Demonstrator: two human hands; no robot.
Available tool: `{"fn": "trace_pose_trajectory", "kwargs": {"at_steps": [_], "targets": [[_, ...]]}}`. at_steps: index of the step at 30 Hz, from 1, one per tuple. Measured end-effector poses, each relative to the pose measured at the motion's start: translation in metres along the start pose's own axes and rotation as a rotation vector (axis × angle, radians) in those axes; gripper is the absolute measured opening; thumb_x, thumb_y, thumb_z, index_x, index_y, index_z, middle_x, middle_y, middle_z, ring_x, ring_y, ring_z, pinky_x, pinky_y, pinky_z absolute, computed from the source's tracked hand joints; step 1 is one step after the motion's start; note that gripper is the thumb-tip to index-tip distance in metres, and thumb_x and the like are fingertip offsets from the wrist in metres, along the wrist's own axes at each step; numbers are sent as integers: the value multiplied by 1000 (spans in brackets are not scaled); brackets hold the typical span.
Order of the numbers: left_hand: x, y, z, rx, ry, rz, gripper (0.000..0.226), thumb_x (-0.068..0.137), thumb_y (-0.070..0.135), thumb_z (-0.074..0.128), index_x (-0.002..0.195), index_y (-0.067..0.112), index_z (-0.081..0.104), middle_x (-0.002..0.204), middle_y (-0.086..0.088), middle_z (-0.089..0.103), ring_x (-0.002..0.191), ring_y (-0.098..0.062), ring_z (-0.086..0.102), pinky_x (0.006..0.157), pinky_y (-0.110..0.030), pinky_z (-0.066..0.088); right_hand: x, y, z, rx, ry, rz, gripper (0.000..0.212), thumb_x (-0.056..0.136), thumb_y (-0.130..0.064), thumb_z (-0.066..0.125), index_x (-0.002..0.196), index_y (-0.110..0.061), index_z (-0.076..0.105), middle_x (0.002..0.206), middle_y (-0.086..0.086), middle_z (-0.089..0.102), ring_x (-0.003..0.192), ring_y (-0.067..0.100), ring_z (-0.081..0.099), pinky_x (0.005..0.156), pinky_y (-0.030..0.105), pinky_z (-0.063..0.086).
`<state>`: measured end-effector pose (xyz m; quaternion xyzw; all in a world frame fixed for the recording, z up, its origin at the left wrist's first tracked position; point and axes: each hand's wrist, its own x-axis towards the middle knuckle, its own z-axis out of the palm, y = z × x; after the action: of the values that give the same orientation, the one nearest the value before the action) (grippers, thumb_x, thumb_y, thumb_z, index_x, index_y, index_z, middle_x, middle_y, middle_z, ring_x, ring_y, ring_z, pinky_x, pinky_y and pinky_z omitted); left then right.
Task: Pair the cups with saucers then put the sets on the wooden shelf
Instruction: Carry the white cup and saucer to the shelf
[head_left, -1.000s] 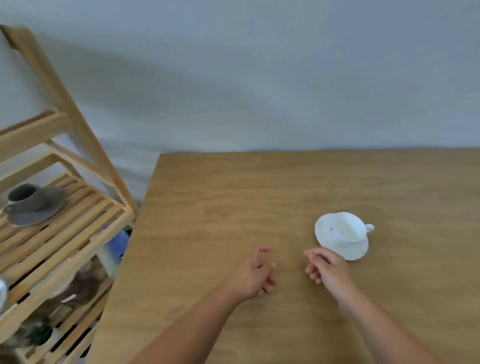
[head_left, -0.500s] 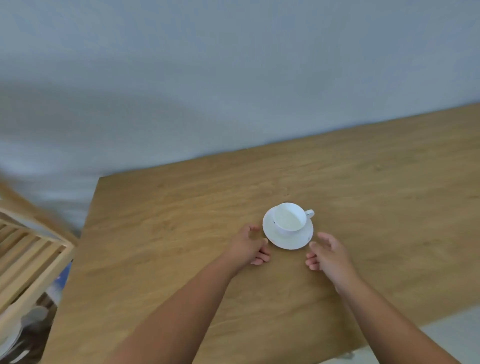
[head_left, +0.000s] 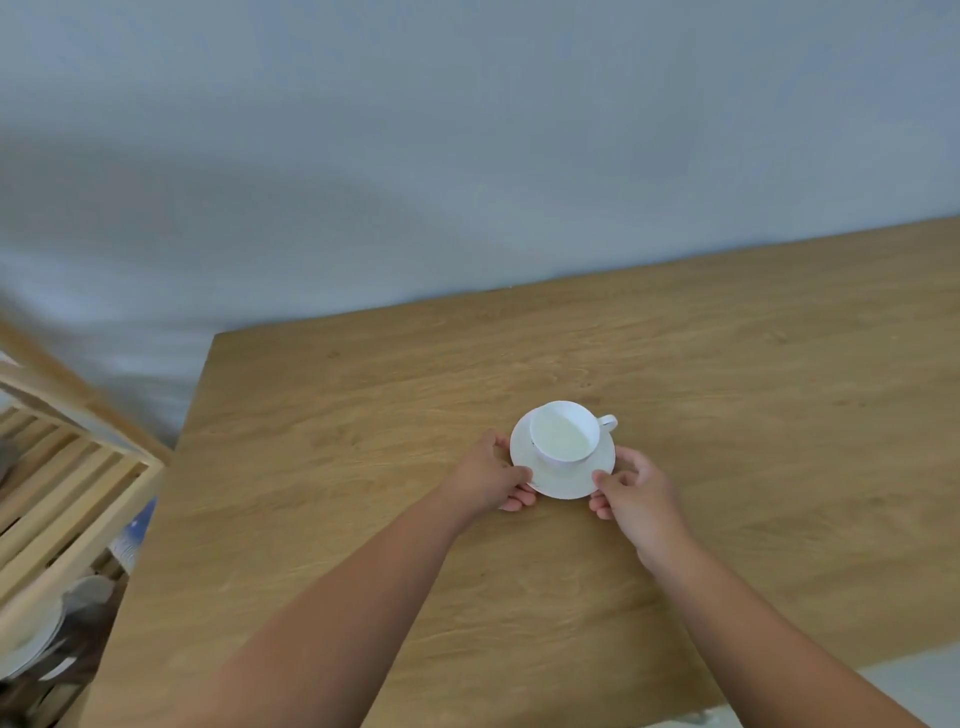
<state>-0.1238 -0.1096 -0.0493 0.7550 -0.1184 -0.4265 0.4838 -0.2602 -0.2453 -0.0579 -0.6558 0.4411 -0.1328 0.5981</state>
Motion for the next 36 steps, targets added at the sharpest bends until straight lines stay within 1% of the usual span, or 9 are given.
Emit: {"fn": "trace_pose_trajectory", "kwargs": {"at_steps": [4,14,17,21,25,28,31,33,36], "targets": [[-25,-10,-30,-80,66,30,35,90,6,63,119,12,44,81,-9,71,60,-12,69,63,-27,59,-11,-9,27,24,-76,-24,32,90,-8,61,118,-22,57,63,6,66,57,17,65,68,36,58],[-100,-58,-143,-242,332,51,40,90,9,64,123,20,44,86,-12,72,65,-14,71,63,-25,58,-51,-48,148,-27,-375,-116,34,91,-8,59,122,-20,55,61,3,64,53,14,61,62,29,53],[-125,-78,-179,-290,430,32,44,91,8,64,129,19,44,86,-13,71,66,-14,71,64,-26,59,-65,-57,195,-53,-468,-132,35,90,-8,60,123,-18,54,62,4,64,52,14,61,60,29,52],[-156,-105,-223,-324,554,11,59,91,7,63,142,24,40,90,-16,74,68,-16,73,64,-27,59,-88,-66,257,-107,-577,-166,35,91,-9,59,123,-20,54,59,2,64,54,17,61,67,36,55],[-187,-132,-263,-384,656,-14,65,92,5,61,147,28,37,90,-14,75,67,-17,72,63,-26,59,-111,-73,318,-173,-704,-186,35,92,-9,56,126,-18,53,64,5,62,54,18,58,66,36,53],[-209,-152,-289,-438,721,-8,61,91,1,58,145,26,41,85,-19,72,64,-19,69,63,-27,60,-125,-72,361,-233,-816,-187,41,93,-7,53,133,-18,50,71,7,60,53,13,55,58,30,47],[-226,-171,-315,-496,762,-10,54,91,-3,55,134,30,46,79,-19,70,58,-20,66,63,-31,58,-141,-75,402,-276,-924,-213,40,95,-6,51,131,-24,52,70,2,61,52,11,53,51,24,43],[-233,-180,-333,-538,803,-44,52,91,-4,53,128,30,44,75,-18,69,53,-19,65,58,-30,57,-152,-82,426,-309,-977,-252,44,96,-4,48,131,-31,50,74,2,61,52,10,50,48,20,42],[-239,-196,-358,-623,823,-89,52,92,-7,49,129,29,41,81,-23,62,55,-22,56,49,-25,51,-162,-87,462,-377,-1057,-304,48,96,0,44,132,-30,49,82,3,63,50,5,50,47,18,41]]}}
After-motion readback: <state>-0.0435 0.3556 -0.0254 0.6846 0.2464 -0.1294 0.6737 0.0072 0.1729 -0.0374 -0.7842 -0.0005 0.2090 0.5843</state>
